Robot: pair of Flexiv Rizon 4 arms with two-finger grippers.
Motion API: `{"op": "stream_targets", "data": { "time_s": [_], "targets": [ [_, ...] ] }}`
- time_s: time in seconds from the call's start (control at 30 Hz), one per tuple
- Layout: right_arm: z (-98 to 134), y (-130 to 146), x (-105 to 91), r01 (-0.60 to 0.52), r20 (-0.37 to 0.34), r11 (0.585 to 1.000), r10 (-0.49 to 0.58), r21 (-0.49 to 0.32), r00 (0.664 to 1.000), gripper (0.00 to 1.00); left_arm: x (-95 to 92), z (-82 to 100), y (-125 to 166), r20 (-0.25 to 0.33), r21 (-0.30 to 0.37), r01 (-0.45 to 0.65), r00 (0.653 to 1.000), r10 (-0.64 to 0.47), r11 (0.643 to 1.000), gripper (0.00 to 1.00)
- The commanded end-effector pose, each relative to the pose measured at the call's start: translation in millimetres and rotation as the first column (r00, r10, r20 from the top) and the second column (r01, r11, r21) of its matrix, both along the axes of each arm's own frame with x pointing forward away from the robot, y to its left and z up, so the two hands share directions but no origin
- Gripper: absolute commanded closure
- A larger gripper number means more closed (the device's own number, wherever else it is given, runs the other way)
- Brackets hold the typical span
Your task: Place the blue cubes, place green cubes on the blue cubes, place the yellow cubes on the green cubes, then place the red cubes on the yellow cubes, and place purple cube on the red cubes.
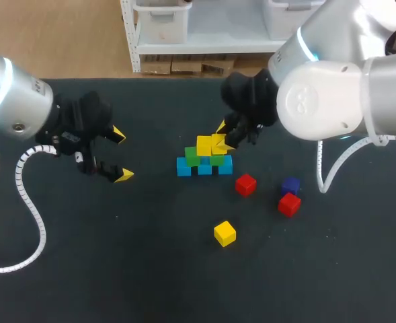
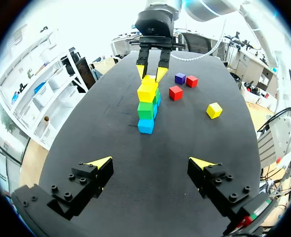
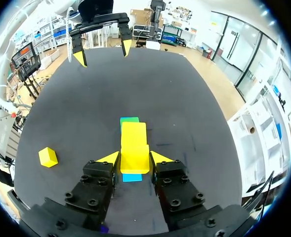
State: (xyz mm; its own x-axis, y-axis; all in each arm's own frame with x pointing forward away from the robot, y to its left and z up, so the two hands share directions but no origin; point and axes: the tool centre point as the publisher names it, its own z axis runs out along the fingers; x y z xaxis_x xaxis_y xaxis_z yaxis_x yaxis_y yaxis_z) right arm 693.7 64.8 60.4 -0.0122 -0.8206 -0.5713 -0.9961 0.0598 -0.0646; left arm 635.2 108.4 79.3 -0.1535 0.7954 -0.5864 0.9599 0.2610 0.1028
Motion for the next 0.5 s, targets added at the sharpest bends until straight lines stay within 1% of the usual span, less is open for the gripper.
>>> {"op": "stream_targets", "data": {
  "time_s": [0.03,0.07,0.1,0.2,0.3,0.33,0.43,0.5],
  "targets": [
    [-0.5,-0.4,1.4,-0.004,-0.004,1.000,0.004,0.002,1.000,0.82,-1.1,-0.8,2.6,0.005,-0.009,0.005,1.000,-0.005,1.000,0.00],
    [-0.6,-0.5,1.3,-0.004,-0.005,1.000,0.004,0.002,1.000,0.68,-1.1,-0.8,2.6,0.005,-0.009,0.005,1.000,-0.005,1.000,0.00],
    [-0.6,-0.6,1.3,-0.005,-0.006,1.000,0.005,0.003,1.000,0.62,-1.1,-0.8,2.6,0.005,-0.009,0.005,1.000,-0.005,1.000,0.00],
    [-0.8,-1.4,1.7,-0.005,-0.006,1.000,0.005,0.003,1.000,0.56,-1.1,-0.8,2.6,0.005,-0.009,0.005,1.000,-0.005,1.000,0.00],
    [-0.8,-1.8,1.8,-0.004,-0.007,1.000,0.004,0.003,1.000,0.47,-1.1,-0.8,2.6,0.005,-0.009,0.005,1.000,-0.005,1.000,0.00],
    [-0.8,-2.0,1.8,-0.004,-0.007,1.000,0.005,0.003,1.000,0.46,-1.1,-0.8,2.6,0.005,-0.009,0.005,1.000,-0.005,1.000,0.00],
    [-0.8,-2.7,1.8,-0.003,-0.009,1.000,0.003,0.003,1.000,0.33,-1.1,-0.8,2.6,0.005,-0.009,0.005,1.000,-0.005,1.000,0.00],
    [0.7,-4.4,2.2,0.000,-0.007,1.000,0.000,0.000,1.000,0.11,-1.1,-0.8,2.6,0.005,-0.009,0.005,1.000,-0.005,1.000,0.00]
  ]
}}
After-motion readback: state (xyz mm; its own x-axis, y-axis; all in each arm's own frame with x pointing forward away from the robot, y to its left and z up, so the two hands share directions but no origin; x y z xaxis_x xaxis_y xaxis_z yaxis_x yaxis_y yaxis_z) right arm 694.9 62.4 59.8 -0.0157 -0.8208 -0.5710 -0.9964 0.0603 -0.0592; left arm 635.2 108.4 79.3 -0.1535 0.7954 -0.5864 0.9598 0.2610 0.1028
